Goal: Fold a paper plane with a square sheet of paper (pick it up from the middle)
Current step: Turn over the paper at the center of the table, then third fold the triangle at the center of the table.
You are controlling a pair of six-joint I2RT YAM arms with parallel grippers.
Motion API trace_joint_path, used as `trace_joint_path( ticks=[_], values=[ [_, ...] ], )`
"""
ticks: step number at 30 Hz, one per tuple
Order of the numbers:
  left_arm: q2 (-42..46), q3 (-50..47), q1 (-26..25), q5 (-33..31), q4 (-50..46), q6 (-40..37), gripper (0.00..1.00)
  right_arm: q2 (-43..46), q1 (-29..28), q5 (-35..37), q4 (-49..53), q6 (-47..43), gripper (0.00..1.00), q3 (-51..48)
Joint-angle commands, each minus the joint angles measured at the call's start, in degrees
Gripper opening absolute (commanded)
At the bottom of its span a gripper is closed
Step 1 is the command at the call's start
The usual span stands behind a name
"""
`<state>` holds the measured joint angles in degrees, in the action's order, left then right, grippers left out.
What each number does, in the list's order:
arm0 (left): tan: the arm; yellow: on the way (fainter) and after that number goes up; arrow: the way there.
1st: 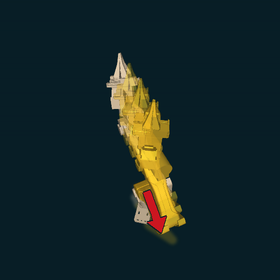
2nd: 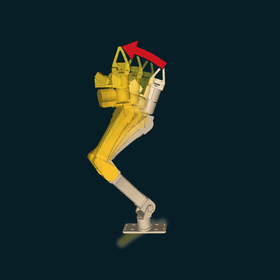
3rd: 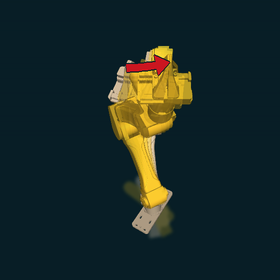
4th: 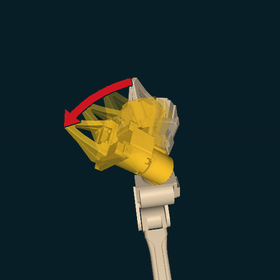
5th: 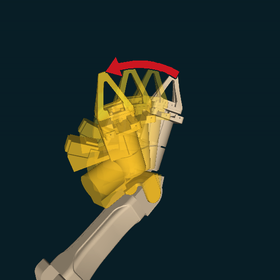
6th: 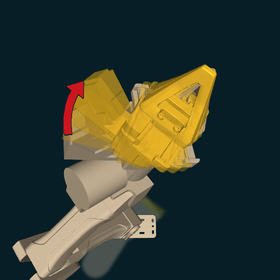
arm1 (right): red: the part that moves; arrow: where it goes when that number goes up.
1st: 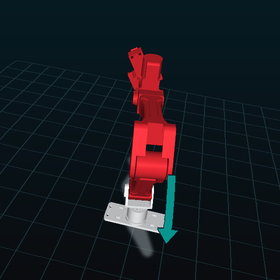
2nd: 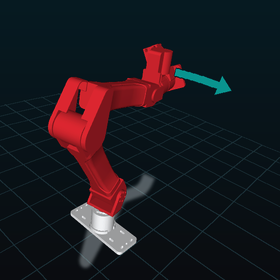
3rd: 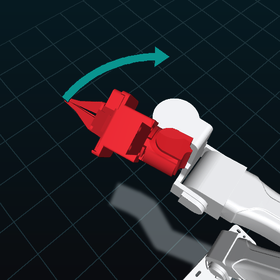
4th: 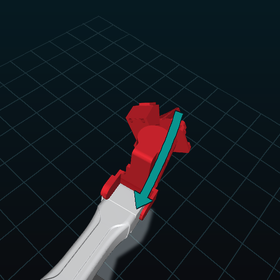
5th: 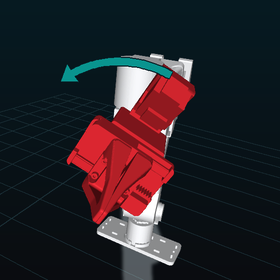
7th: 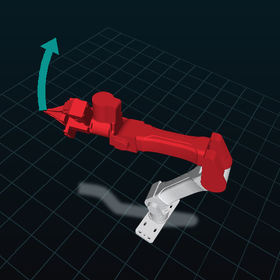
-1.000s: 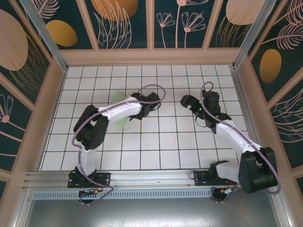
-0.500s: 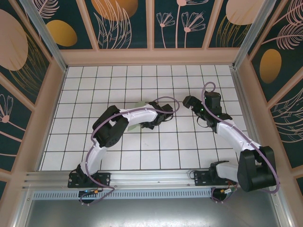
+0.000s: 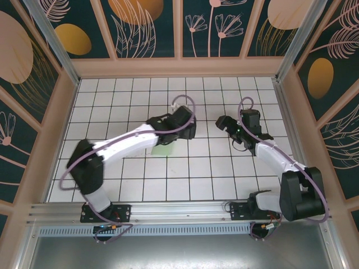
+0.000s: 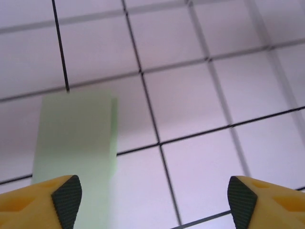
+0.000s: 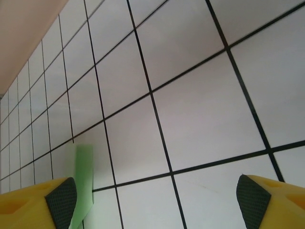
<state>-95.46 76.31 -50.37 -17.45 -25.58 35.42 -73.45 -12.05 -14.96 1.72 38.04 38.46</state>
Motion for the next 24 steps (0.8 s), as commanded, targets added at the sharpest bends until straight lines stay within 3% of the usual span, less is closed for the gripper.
trace_joint_path(
  ticks=[1, 5, 12, 17, 24],
  values=[
    [7.1, -8.5, 5.6, 3.7, 12.7, 4.2, 0.9, -2.7, -3.0, -4.2, -2.1, 0.7, 0.83, 2.1],
    [14.4, -18.2, 12.6, 3.4, 16.2, 8.2, 0.98, -7.9, -12.6, -0.3, -2.2, 0.8, 0.76, 7.6],
    [19.2, -26.7, 24.3, 5.6, 11.9, 13.1, 0.98, -23.2, -28.0, 2.8, -3.3, 3.1, 0.48, 20.3],
    [23.0, -32.5, 28.7, 7.2, 14.6, 15.0, 0.98, -34.7, -32.8, 2.7, 2.1, 2.0, 0.35, 31.8],
    [26.8, -36.4, 31.1, 6.3, 15.5, 16.0, 0.99, -45.9, -37.1, 0.8, 6.4, 0.3, 0.32, 43.3]
  ],
)
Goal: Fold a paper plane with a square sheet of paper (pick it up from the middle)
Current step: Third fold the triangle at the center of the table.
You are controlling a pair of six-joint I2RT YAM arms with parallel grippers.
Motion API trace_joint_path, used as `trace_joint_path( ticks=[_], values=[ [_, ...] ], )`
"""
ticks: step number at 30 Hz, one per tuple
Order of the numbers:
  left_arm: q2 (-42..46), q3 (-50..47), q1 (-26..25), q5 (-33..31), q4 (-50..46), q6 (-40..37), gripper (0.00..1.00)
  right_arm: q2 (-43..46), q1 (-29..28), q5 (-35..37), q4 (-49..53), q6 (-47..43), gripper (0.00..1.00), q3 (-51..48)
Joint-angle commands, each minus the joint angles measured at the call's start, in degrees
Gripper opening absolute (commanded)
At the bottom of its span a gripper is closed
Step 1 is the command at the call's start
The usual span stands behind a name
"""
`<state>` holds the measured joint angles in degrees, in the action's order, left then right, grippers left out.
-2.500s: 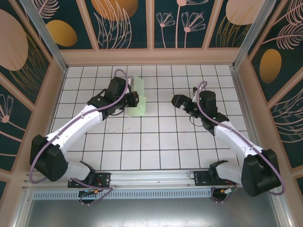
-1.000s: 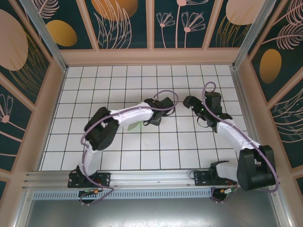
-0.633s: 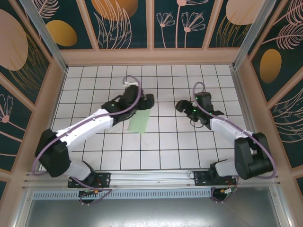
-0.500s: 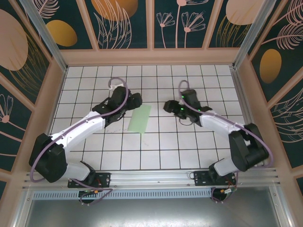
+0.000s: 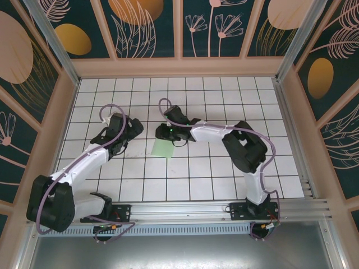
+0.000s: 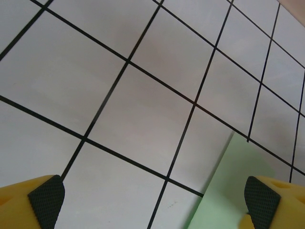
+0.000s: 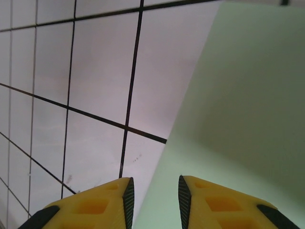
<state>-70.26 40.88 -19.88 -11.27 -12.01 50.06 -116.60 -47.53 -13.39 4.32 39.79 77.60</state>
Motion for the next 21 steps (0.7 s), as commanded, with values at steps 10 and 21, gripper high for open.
trace_joint_path(
  ticks=[10, 21],
  values=[
    [1.7, -1.1, 0.7, 1.3, 2.1, 1.0, 0.99, -8.5, -3.4, 1.1, 12.4, -8.0, 0.32, 7.8],
    [-1.4, -1.3, 0.8, 10.4, 5.7, -1.9, 0.99, 0.6, -1.9, -4.3, 12.8, -25.0, 0.37, -6.3]
  ],
)
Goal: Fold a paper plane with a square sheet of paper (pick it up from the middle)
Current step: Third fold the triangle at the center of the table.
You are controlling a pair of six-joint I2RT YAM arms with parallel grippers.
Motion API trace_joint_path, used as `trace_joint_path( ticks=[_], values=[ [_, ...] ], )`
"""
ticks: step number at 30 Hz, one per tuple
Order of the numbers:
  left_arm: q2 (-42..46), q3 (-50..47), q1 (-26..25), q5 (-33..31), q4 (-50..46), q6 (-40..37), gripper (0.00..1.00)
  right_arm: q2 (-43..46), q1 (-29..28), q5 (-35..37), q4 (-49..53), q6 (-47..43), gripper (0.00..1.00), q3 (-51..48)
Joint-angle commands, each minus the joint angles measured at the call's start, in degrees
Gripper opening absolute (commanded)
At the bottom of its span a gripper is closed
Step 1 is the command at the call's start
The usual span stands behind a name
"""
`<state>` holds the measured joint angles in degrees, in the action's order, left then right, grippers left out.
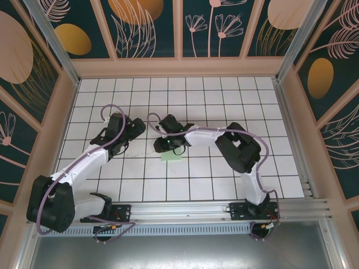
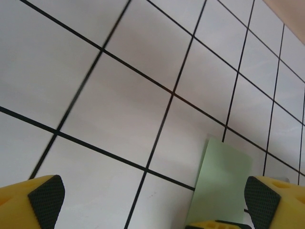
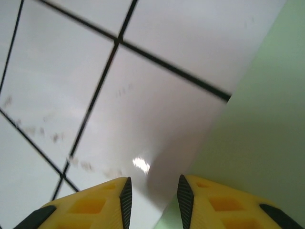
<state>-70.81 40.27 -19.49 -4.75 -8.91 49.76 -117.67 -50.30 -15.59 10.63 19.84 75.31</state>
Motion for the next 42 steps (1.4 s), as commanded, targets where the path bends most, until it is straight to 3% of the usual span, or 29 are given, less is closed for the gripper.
trace_joint_path(
  ticks=[1, 5, 8, 11, 15, 19, 27, 42],
  values=[
    [-1.2, -0.8, 0.3, 4.9, 3.4, -1.6, 0.99, 3.2, 1.2, -2.8, 5.5, -4.2, 0.39, -4.7],
    [-2.4, -1.4, 0.3, 10.8, 7.3, -1.7, 0.98, 10.5, 3.0, -5.1, -1.6, 3.4, 0.51, -7.8],
    [-3.5, -1.4, 0.3, 16.1, 9.9, -2.2, 0.96, 16.9, 4.8, -2.5, -5.9, 9.7, 0.6, -11.7],
    [-4.8, -1.6, 0.1, 21.6, 12.8, -2.1, 0.89, 22.4, 8.1, 0.3, -7.3, 14.4, 0.62, -16.6],
    [-6.9, -0.9, -1.9, 25.7, 15.6, -1.6, 0.72, 28.7, 13.7, 0.5, -8.6, 18.7, 0.66, -24.0],
    [-10.3, 0.9, -5.8, 27.0, 17.3, -1.0, 0.57, 32.1, 17.8, -2.1, -8.8, 20.3, 0.67, -28.4],
    [-20.1, 5.7, -12.6, 26.5, 17.8, 0.9, 0.31, 33.1, 20.3, -4.3, -11.4, 23.2, 0.71, -32.3],
    [-30.1, 9.4, -14.6, 23.3, 13.8, -0.9, 0.11, 33.8, 20.3, -7.3, -18.5, 25.1, 0.88, -37.1]
  ],
)
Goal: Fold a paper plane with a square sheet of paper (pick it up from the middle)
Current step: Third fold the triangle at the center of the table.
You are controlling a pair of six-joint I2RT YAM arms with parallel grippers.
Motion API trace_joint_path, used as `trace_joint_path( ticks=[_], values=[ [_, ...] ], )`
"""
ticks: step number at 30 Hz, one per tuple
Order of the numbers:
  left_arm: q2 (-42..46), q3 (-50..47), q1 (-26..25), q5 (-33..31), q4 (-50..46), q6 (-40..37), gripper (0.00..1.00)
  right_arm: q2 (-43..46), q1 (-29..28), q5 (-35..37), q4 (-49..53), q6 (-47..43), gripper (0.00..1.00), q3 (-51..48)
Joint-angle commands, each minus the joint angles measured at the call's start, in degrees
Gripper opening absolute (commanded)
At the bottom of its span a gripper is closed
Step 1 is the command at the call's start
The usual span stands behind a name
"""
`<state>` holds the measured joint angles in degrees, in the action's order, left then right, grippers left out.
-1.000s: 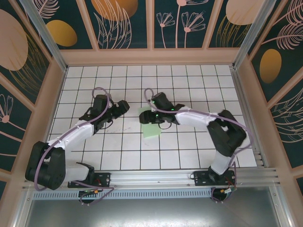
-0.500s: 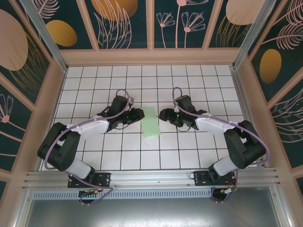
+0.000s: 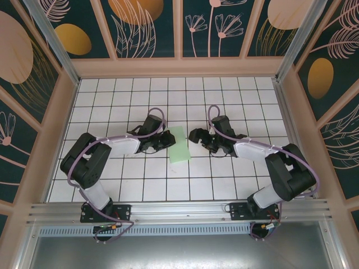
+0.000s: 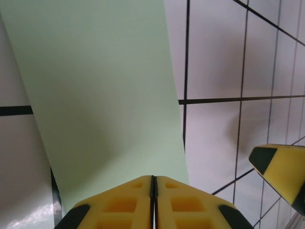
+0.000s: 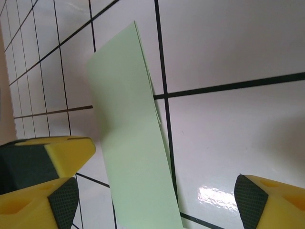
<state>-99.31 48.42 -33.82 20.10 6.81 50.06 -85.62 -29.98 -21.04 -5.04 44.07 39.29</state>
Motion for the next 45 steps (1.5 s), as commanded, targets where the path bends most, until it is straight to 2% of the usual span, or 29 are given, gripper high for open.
trace_joint_path(
  ticks=[1, 14, 28, 45],
  values=[
    [-2.0, 1.3, -0.3, -2.0, -2.1, -1.3, 0.1, 1.8, 0.0, -1.9, -2.7, 0.8, 0.88, -1.1],
    [-5.3, -1.7, -0.3, -5.9, -4.3, -1.0, 0.03, 1.3, -2.2, -5.9, -1.3, 1.6, 0.86, -2.1],
    [-5.3, -3.7, -0.3, -5.9, -3.6, -0.7, 0.02, -3.3, -5.1, -6.9, 1.1, 1.0, 0.69, -0.3],
    [-5.5, -3.7, -0.3, -5.0, -2.9, -0.5, 0.02, -7.9, -6.7, -8.3, 0.5, 0.0, 0.58, 2.0]
  ],
)
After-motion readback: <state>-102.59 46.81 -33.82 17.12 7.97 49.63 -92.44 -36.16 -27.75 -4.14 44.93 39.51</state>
